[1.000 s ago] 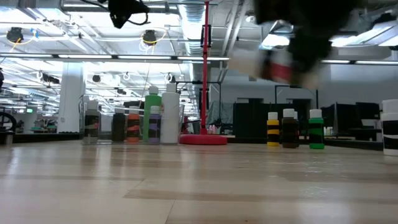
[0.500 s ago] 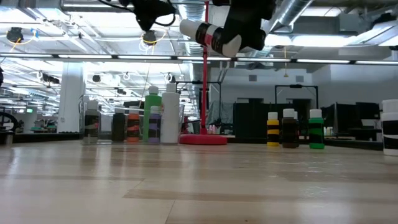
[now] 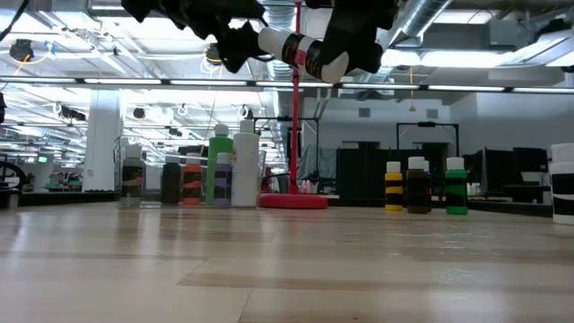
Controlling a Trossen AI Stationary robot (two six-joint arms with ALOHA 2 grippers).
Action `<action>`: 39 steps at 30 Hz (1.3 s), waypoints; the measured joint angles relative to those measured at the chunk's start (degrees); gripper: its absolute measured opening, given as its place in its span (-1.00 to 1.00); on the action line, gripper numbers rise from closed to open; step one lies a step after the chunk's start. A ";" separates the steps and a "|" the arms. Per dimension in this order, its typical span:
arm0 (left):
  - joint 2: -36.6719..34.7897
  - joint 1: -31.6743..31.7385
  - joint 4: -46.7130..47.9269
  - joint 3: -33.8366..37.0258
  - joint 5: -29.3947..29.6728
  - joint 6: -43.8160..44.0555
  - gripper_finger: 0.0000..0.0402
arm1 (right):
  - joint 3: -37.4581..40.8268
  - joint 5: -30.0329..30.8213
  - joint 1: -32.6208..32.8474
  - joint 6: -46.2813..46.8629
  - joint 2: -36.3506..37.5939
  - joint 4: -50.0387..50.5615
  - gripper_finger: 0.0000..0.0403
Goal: Pick & Place Paint Supplies
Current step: Put the white paint bottle into the transparent bin
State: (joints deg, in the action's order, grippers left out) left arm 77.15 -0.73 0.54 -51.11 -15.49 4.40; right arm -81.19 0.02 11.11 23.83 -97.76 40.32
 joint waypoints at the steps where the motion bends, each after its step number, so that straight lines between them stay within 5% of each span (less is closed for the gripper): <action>1: 0.37 -0.10 -0.69 0.00 0.01 0.09 0.26 | 0.00 0.00 0.00 -0.02 0.00 -0.05 -0.34; 39: 3.84 -0.62 -4.74 0.00 0.71 -0.96 -0.26 | -0.07 0.01 -0.04 -1.89 -0.01 -0.46 -0.32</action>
State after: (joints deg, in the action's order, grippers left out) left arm 80.99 -1.34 -4.21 -51.11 -14.77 3.44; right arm -81.25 0.03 11.07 21.93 -97.77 39.86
